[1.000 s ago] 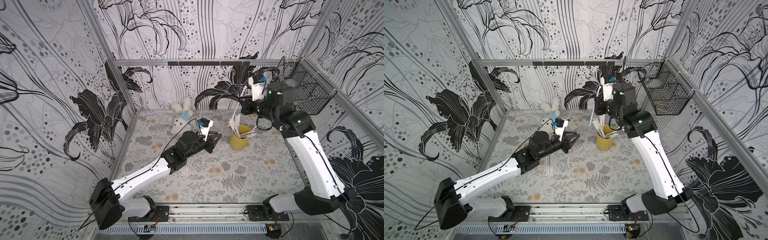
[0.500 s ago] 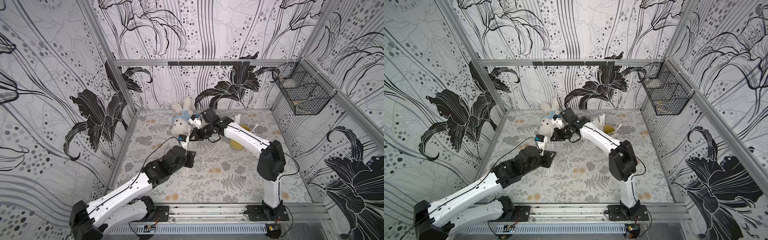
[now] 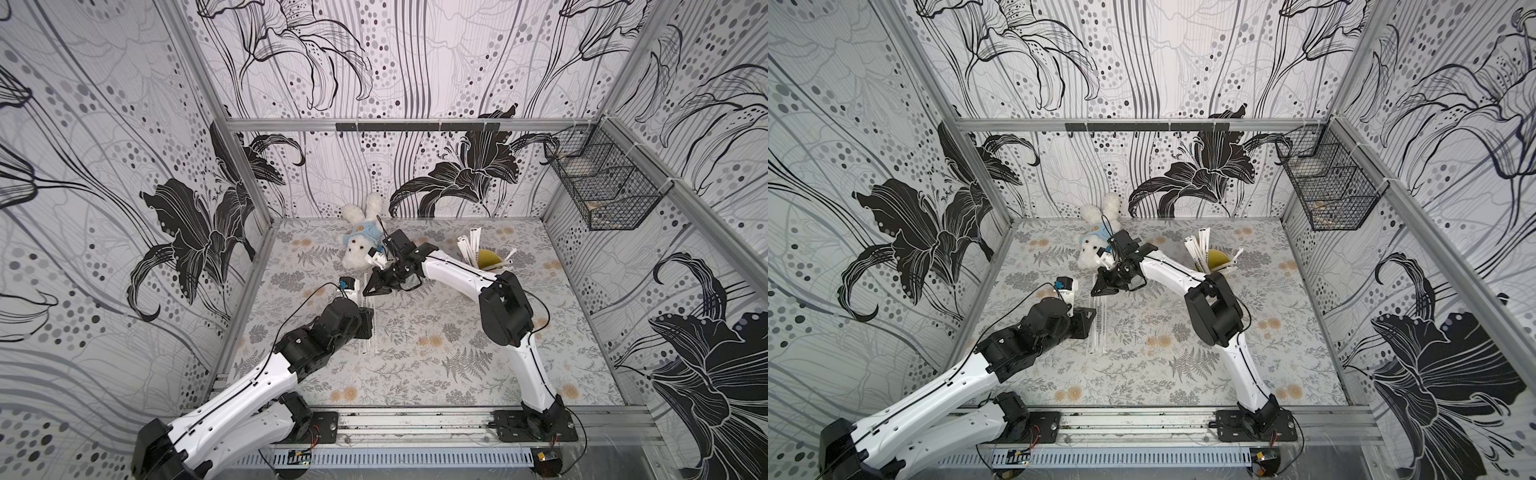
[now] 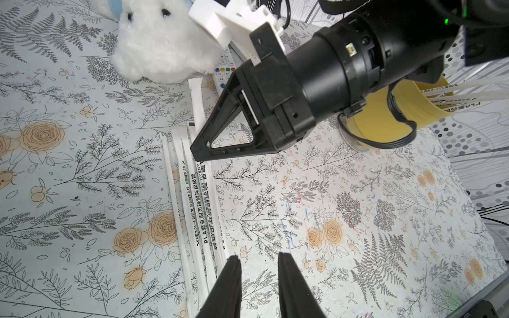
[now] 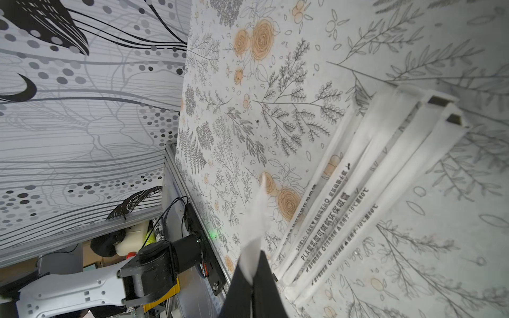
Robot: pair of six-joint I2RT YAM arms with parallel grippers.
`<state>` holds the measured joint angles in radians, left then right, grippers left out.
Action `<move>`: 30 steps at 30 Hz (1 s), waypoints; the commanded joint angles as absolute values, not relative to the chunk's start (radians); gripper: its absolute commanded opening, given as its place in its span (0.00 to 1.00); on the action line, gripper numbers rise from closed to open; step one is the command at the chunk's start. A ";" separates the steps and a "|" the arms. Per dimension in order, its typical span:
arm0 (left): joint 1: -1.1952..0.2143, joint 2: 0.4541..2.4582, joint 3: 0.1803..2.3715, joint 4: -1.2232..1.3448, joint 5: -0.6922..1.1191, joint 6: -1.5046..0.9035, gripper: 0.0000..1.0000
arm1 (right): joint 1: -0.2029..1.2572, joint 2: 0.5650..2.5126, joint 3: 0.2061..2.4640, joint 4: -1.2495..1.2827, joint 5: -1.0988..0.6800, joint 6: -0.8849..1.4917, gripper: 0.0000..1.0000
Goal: Take the straws out of the storage container
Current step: Place the straw at the center of the board.
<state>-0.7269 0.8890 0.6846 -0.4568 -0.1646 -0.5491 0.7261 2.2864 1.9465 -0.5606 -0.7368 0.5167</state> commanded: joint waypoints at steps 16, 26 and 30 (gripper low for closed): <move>-0.699 0.894 0.660 -0.388 -0.124 -0.509 0.29 | 0.703 2.416 2.010 -0.610 -0.712 0.543 0.18; -0.693 0.894 0.663 -0.391 -0.124 -0.506 0.29 | 0.701 2.430 2.037 -0.637 -0.723 0.525 0.26; -0.689 0.894 0.666 -0.393 -0.126 -0.506 0.29 | 0.701 2.434 2.049 -0.644 -0.727 0.517 0.30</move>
<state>-0.6971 0.8928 0.6662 -0.4210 -0.1310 -0.5220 0.7036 2.4096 2.0094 -0.6125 -0.7185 0.5343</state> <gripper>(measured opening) 0.294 0.296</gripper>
